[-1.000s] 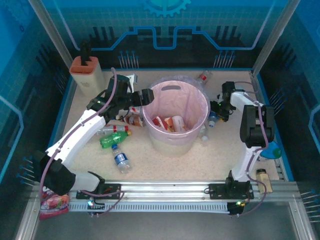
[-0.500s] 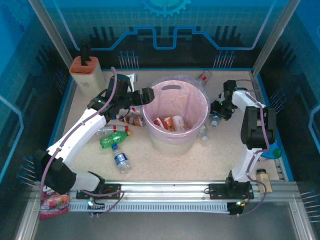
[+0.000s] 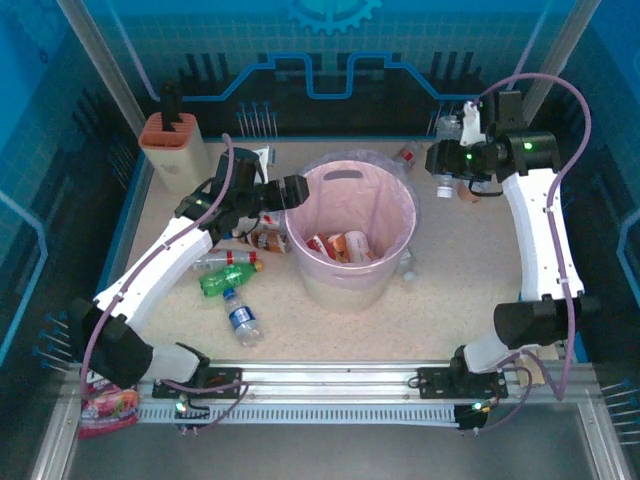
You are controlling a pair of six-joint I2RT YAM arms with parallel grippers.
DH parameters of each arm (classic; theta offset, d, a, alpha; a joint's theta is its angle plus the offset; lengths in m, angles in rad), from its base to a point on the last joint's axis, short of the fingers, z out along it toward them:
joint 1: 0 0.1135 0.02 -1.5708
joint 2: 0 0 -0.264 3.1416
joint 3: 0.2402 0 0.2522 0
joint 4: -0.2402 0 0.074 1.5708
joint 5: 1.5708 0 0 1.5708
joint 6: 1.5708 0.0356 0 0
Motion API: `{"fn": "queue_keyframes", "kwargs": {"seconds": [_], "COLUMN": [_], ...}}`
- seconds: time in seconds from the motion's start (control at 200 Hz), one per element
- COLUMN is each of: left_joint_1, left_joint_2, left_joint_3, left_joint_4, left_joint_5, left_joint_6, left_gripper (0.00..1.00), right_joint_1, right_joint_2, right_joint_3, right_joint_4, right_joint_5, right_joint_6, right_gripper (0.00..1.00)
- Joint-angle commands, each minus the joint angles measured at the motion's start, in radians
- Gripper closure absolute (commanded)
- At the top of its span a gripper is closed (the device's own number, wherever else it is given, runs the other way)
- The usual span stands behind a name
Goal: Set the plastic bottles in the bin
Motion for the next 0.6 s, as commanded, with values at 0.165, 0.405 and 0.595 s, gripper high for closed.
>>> {"fn": "queue_keyframes", "kwargs": {"seconds": [0.165,0.405,0.595], "left_joint_1": [0.006,0.006,0.006], "left_joint_2": [0.015,0.015,0.012], "left_joint_3": [0.01,0.013,0.008], "left_joint_4": [-0.002,-0.002,0.003], "left_joint_5": [0.004,0.001,-0.001], "left_joint_6": [0.007,0.005,0.001], "left_gripper": [0.11,0.11,0.11], "right_joint_1": [0.264,0.526,0.641], "right_joint_2": [0.08,0.212,0.278], "right_joint_3": [0.299,0.331,0.228], "right_joint_4": [-0.232,-0.295,-0.251], "right_joint_5": [0.12,0.236,0.235], "right_joint_6": [-0.004,0.029,0.057], "right_gripper": [0.44,0.45,0.44]}}
